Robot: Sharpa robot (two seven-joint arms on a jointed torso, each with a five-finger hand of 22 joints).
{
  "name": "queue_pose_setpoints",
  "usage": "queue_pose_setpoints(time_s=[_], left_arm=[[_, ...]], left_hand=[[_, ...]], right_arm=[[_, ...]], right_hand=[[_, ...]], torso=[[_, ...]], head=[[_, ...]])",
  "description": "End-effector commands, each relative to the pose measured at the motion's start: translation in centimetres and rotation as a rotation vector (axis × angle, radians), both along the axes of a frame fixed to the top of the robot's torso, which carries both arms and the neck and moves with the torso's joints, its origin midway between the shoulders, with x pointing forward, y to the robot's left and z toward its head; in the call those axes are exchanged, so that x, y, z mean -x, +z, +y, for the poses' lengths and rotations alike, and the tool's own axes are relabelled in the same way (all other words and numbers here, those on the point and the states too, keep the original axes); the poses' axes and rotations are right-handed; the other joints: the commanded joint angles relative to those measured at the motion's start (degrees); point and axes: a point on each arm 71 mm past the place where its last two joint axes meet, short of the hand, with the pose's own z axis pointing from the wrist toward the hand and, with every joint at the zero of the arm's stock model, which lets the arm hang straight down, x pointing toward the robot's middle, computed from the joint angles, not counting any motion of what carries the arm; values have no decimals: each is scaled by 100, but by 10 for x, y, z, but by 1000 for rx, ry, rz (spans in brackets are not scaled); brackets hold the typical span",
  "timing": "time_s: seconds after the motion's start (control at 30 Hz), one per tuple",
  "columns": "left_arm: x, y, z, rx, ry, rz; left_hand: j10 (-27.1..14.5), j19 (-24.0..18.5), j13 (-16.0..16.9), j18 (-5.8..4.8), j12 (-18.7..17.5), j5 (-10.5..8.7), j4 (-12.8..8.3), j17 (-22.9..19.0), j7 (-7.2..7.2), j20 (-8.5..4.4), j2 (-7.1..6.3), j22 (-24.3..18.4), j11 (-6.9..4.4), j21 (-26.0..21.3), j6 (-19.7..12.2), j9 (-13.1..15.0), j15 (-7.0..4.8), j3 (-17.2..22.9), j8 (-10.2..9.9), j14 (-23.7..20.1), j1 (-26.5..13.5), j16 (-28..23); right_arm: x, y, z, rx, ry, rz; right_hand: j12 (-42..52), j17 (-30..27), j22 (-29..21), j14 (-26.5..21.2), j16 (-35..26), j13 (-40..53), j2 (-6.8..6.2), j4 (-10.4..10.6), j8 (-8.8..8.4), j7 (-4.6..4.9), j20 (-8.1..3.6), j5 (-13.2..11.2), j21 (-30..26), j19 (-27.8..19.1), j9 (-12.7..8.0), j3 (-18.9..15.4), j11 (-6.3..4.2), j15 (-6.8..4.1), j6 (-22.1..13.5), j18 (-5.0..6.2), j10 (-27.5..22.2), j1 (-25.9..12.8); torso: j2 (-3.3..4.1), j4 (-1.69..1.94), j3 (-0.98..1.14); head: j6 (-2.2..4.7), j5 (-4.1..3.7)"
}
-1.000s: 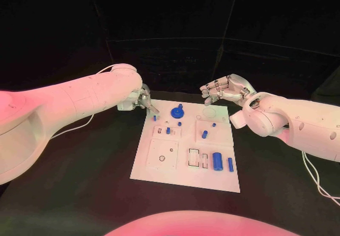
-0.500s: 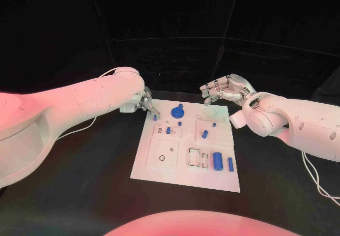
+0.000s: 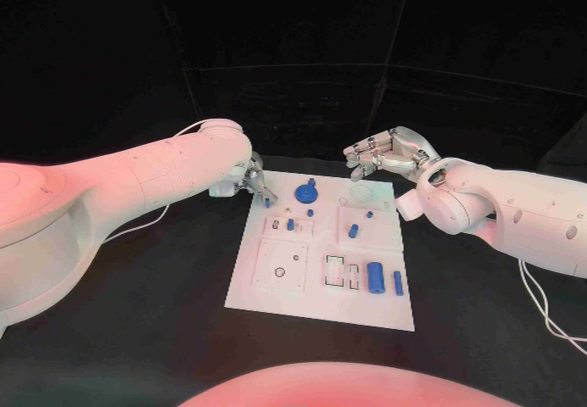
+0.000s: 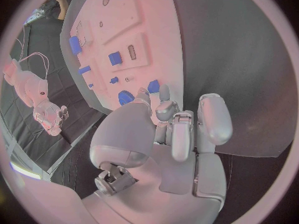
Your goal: Assemble the parts on the task board
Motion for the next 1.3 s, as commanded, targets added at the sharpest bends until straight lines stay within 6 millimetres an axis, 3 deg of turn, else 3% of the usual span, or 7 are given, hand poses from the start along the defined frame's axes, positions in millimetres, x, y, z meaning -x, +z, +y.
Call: queue_pose_setpoints(time_s=[0.03, 0.6, 1.0, 1.13, 1.3], left_arm=[[-1, 1, -2, 13, -9, -8], [1, 0, -6, 47, -11, -7], [2, 0, -8, 54, -16, -1], [2, 0, -8, 57, -16, -2], [2, 0, -7, 66, -14, -5]], left_hand=[[-22, 35, 13, -74, -13, 18, -32, 1510, -9, 14, 19, 11, -3, 35, -52, 14, -4, 1, 16, 605, 62, 40], [-30, 33, 23, -74, -6, 19, -151, 1510, -8, 17, 164, 28, -3, 34, -121, 145, -2, 154, 73, 605, 302, 40], [-50, 26, 18, -72, -19, 20, -440, 1510, -30, 7, 291, 39, -23, 20, -196, 247, -17, 446, 81, 605, 693, 40], [-61, 26, 14, -71, -32, 23, -625, 1510, -55, -3, 330, 48, -45, 22, -229, 268, -34, 619, 63, 605, 926, 40], [-103, 27, -7, -72, -88, 26, -1012, 1510, -83, -35, 417, 66, -78, 29, -315, 266, -67, 1070, -22, 605, 1419, 40]], right_arm=[[0, 1, 2, -4, 10, -4], [-1, 1, 3, -4, 14, -1], [-1, 1, 3, -3, 15, 0], [-1, 1, 3, -3, 16, 0], [-1, 1, 3, -3, 16, 1]], right_hand=[[-9, -9, -9, 9, -31, -8, 13, -2, -35, -8, 20, 17, -29, 39, -2, 20, 25, 26, -27, 64, -27, 47], [-8, -10, -11, 8, -30, -10, 18, -2, -34, -6, 20, 17, -33, 42, -2, 27, 26, 26, -27, 63, -27, 51], [-8, -10, -11, 8, -30, -10, 18, -2, -34, -6, 20, 17, -33, 42, -2, 27, 26, 26, -27, 63, -27, 51], [-8, -10, -11, 8, -30, -10, 18, -2, -34, -6, 20, 17, -33, 42, -2, 27, 26, 26, -27, 63, -27, 51], [-8, -10, -11, 8, -30, -10, 18, -2, -34, -6, 20, 17, -33, 42, -2, 27, 26, 26, -27, 63, -27, 51]], torso=[[-1, 7, 4], [-2, 6, -1], [-1, 4, 0], [1, 7, 0], [-1, 6, 1]], head=[[-2, -3], [-14, -6], [-35, 9], [-44, 6], [-50, 4]])
